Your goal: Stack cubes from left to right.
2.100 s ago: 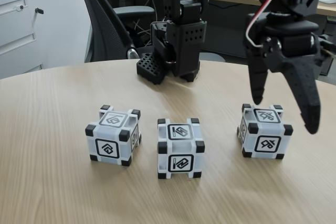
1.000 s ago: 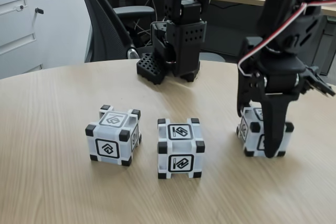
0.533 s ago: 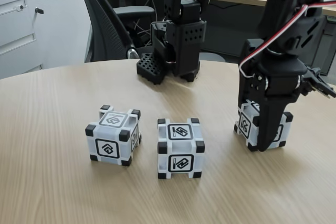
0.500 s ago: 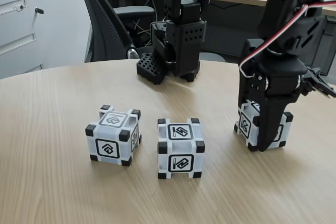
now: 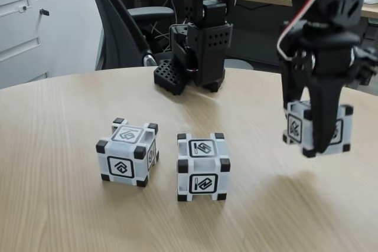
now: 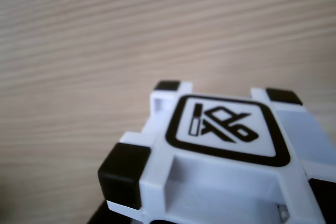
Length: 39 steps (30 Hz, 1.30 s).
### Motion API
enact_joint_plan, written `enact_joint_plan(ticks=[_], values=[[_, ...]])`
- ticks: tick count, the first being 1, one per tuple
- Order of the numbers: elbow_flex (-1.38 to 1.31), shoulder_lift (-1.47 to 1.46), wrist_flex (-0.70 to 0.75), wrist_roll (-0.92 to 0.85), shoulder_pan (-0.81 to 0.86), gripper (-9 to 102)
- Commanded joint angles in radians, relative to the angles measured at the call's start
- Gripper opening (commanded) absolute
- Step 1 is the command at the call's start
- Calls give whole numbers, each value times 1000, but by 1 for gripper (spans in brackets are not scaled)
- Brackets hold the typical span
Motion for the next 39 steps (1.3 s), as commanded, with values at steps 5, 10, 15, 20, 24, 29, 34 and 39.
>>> enact_joint_plan(ticks=[5,10,15,20,24,29,34,39], values=[[-43,110,0,-26,28,0],[-48,114,0,-83,137,0],[-52,114,0,-167,261,0],[-52,114,0,-238,371,0],[-52,114,0,-281,448,0],[-54,115,0,-305,474,0],[-54,115,-2,-308,476,0],[-54,115,-12,-296,460,0]])
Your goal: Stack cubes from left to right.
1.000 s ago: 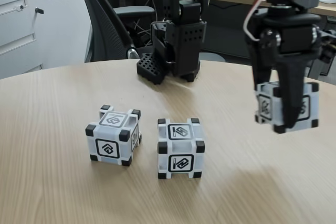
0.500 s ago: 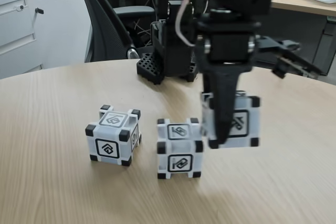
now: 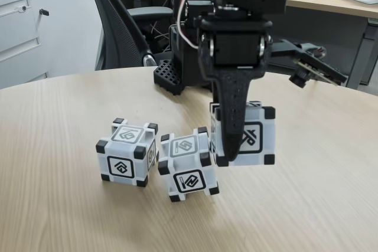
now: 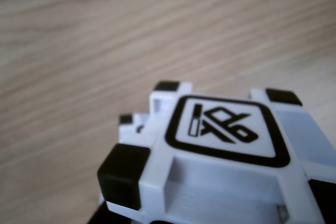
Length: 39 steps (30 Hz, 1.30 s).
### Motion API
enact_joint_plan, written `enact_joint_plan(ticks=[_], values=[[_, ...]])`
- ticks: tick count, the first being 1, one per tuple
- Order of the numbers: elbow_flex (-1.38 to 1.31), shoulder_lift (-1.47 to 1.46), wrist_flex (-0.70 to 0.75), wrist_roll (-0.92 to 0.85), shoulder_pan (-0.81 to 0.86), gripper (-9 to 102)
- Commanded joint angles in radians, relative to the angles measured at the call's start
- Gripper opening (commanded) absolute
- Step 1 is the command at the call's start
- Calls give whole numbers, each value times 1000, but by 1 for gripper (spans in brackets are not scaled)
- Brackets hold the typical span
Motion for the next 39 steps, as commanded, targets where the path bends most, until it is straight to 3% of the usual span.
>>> enact_joint_plan(ticks=[1,14,21,39], values=[[-52,40,-15,15,2,0],[-304,78,-6,8,-2,0],[-299,75,5,-57,25,0],[-301,15,77,-285,460,0]])
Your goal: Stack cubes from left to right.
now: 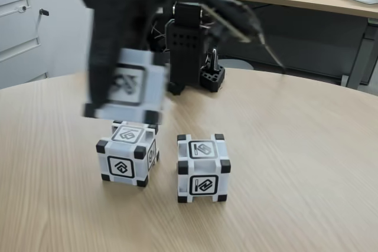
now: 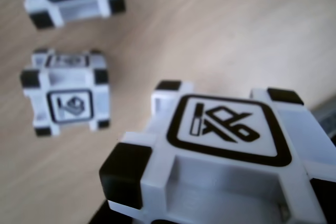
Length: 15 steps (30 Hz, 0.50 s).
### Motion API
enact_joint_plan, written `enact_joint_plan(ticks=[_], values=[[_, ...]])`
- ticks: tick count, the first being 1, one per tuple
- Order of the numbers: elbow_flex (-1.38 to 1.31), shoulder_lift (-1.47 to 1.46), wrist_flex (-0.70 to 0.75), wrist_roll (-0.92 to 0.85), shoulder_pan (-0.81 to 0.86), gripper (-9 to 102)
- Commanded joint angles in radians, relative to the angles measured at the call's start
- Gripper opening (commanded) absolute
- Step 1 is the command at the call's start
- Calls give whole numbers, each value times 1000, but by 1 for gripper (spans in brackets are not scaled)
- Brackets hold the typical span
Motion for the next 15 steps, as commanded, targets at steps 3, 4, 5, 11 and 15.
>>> enact_joint_plan(ticks=[3,4,5,11,15], values=[[-48,-89,2,-18,77,0],[-48,-117,2,-25,86,0],[-48,-140,2,-32,92,0],[-48,-172,3,-40,107,0],[-48,-164,6,-25,92,0]])
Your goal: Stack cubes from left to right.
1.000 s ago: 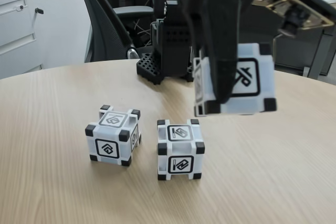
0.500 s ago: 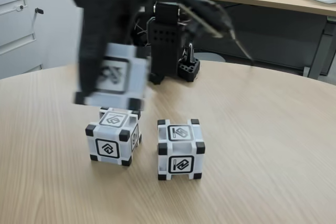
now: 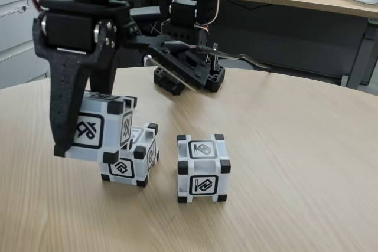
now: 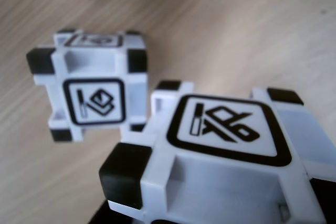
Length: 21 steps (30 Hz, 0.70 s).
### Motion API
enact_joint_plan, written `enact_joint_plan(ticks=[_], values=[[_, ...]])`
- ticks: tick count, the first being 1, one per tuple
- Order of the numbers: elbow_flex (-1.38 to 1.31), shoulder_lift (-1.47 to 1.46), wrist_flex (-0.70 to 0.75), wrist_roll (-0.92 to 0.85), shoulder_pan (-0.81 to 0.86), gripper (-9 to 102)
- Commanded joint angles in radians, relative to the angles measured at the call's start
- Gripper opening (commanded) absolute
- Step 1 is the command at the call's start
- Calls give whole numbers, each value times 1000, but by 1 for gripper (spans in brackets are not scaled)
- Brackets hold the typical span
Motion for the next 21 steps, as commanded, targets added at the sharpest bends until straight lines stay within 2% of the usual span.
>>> enact_joint_plan(ticks=[1,8,17,21], values=[[-46,20,9,18,-8,0],[-49,20,149,38,-9,0],[-49,3,179,57,-9,0],[-49,3,236,43,-9,0]])
